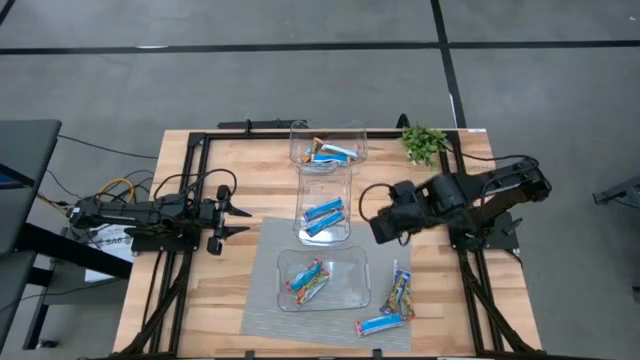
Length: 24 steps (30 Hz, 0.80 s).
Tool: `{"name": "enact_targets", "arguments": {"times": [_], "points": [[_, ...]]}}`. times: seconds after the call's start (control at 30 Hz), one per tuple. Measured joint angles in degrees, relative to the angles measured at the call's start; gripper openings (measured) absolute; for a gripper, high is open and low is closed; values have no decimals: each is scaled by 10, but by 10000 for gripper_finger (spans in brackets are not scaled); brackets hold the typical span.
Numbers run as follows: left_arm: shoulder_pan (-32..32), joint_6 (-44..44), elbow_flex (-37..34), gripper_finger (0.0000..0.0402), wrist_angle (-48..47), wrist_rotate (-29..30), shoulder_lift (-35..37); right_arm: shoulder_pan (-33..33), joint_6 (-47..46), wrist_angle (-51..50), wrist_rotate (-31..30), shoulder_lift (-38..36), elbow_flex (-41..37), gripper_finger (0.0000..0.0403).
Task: Pick and place Granola Bars by type
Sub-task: Put the blue granola bar into the middle transparent bin
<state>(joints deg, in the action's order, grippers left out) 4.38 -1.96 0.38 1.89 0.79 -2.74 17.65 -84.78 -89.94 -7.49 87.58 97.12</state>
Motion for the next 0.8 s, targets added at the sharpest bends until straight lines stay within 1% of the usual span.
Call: {"name": "enact_targets", "arguments": {"times": [0.13, 0.33, 0.43, 0.57, 0.8], "points": [[0, 0, 0, 158, 0, 0, 0, 44, -49, 0, 6, 17, -5, 183], [0, 0, 0, 158, 0, 0, 0, 118, -131, -1, 51, 63, -22, 180], [0, 0, 0, 158, 0, -1, 0, 146, -176, -1, 55, 87, -22, 181], [0, 0, 0, 158, 0, -1, 0, 167, -225, 3, 73, 127, -22, 183], [0, 0, 0, 158, 0, -1, 0, 172, -280, 22, 115, 193, -22, 184]]}}
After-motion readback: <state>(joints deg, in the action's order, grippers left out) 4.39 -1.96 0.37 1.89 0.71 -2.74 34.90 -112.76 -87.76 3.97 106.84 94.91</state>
